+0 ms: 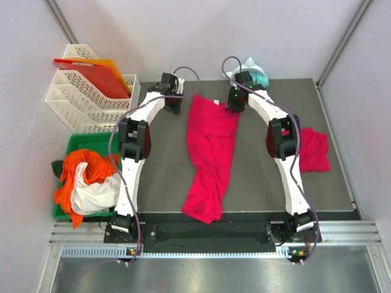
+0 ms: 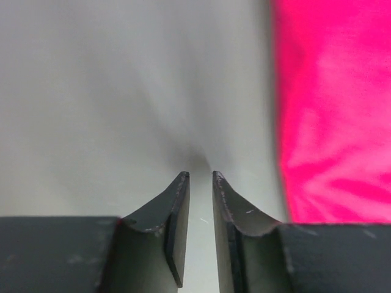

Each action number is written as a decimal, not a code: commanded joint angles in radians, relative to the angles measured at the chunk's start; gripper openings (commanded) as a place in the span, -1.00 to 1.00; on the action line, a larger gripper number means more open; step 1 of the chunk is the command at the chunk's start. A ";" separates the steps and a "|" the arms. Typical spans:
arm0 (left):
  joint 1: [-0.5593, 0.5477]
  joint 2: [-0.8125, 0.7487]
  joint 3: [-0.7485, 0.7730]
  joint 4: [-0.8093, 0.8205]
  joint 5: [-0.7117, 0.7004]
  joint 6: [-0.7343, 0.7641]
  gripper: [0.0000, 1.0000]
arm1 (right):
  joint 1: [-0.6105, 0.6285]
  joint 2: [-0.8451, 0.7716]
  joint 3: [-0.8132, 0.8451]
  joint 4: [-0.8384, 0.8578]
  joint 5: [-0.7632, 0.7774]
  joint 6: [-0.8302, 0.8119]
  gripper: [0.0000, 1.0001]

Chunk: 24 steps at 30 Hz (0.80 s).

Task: Fold and stack the t-shirts
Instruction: Rotate the tshirt 90 degrees

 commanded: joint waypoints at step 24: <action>-0.224 -0.235 -0.297 0.096 0.191 0.052 -0.36 | 0.132 -0.903 -0.851 0.140 0.339 -0.059 -0.24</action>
